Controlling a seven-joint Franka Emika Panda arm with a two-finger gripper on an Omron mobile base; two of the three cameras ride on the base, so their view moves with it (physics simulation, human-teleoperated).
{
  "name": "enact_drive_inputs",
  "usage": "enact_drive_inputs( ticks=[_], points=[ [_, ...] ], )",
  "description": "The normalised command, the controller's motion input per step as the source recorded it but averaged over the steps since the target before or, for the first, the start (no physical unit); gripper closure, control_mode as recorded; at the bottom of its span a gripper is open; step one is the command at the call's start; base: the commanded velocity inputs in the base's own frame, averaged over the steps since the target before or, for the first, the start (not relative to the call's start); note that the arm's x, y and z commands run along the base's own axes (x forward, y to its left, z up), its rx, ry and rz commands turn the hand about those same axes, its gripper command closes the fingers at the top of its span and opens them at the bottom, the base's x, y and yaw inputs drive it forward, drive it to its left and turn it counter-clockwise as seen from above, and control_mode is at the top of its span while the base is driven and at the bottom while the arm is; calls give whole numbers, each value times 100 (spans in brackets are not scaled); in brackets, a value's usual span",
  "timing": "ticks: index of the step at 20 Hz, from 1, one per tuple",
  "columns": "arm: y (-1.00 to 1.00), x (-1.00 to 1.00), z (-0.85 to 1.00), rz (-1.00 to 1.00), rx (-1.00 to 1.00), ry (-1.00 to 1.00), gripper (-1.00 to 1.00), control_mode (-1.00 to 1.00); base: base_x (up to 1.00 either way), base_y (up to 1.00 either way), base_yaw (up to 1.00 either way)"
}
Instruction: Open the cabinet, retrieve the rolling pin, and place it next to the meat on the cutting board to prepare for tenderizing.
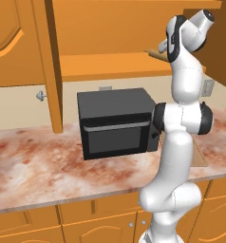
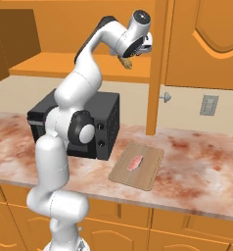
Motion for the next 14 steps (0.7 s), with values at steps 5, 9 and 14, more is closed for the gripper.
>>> enact_drive_inputs(
  ticks=[5, 9, 14],
  points=[
    [0, 2, -22, 2, -1, 1, -100, -100, 0, 0, 0],
    [0, 2, -23, 1, -2, 0, -100, -100, 0, 0, 0],
    [0, 7, -24, 1, 0, 0, -100, -100, 0, 0, 0]
  ],
)
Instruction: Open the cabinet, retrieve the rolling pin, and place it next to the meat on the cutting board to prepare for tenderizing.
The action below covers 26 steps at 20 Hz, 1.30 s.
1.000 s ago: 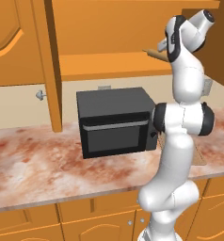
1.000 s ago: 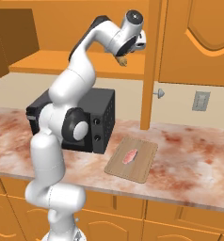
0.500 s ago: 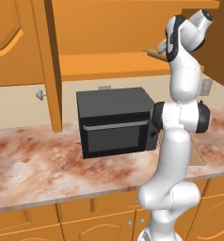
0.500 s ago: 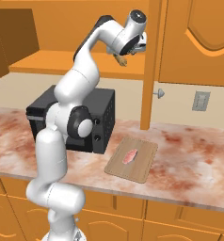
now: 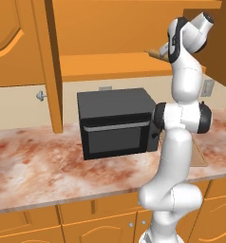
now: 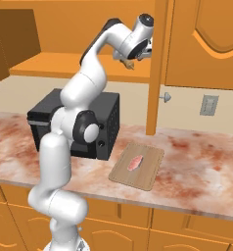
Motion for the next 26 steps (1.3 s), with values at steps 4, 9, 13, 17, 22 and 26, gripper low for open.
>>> enact_drive_inputs(
  ticks=[4, 9, 13, 17, 22, 26],
  points=[
    [0, 8, -25, 2, 0, 0, -100, -100, 0, 0, 0],
    [3, 3, -33, 1, -2, 0, 100, -100, 0, 0, 0],
    [19, 0, -35, 1, -5, 1, 100, -100, 0, 0, 0],
    [25, -32, -30, 5, -1, 0, 100, -100, 0, 0, 0],
    [41, -81, -35, 3, 0, -7, 100, -100, 0, 0, 0],
    [59, -100, -31, 2, 0, -5, 100, -100, 0, 0, 0]
  ],
)
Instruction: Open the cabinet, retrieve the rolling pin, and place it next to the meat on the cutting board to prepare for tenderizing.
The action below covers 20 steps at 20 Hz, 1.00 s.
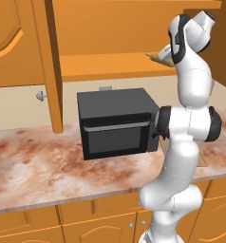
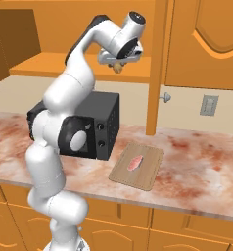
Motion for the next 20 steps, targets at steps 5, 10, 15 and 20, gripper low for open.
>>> enact_drive_inputs(
  ticks=[5, 10, 15, 20],
  points=[
    [63, -100, -31, 0, -2, -12, 100, -100, 0, 0, 0],
    [45, -100, -30, 0, -7, -29, 100, -100, 0, 0, 0],
    [38, -100, -29, 0, -3, -22, 100, -100, 0, 0, 0],
    [22, -100, -26, -1, -1, -7, 100, -100, 0, 0, 0]
  ],
)
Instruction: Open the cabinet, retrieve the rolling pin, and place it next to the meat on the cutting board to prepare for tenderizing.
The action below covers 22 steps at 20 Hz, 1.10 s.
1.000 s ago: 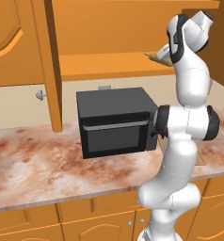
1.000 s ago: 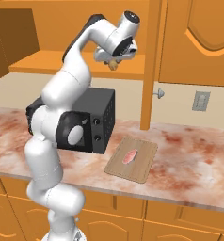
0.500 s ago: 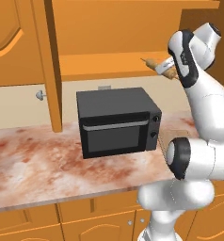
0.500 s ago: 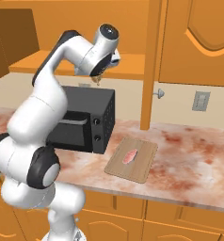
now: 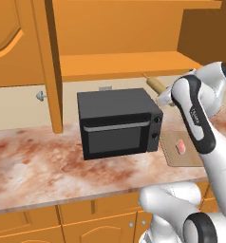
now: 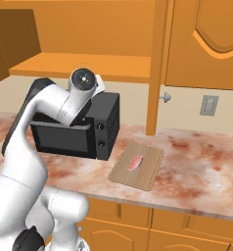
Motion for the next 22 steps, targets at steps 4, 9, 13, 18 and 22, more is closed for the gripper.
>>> enact_drive_inputs(
  ticks=[4, 9, 13, 18, 22],
  points=[
    [-1, -78, -18, -6, 0, 0, 100, -100, 0, 0, 0],
    [-20, -45, -7, -13, 0, 3, 100, -100, 0, 0, 0],
    [-20, -16, -1, -29, 0, 8, 100, -100, 0, 0, 0],
    [-30, -5, -3, -36, 0, 13, 100, -100, 0, 0, 0],
    [-57, -8, -20, -34, 0, 4, 100, -100, 0, 0, 0]
  ],
)
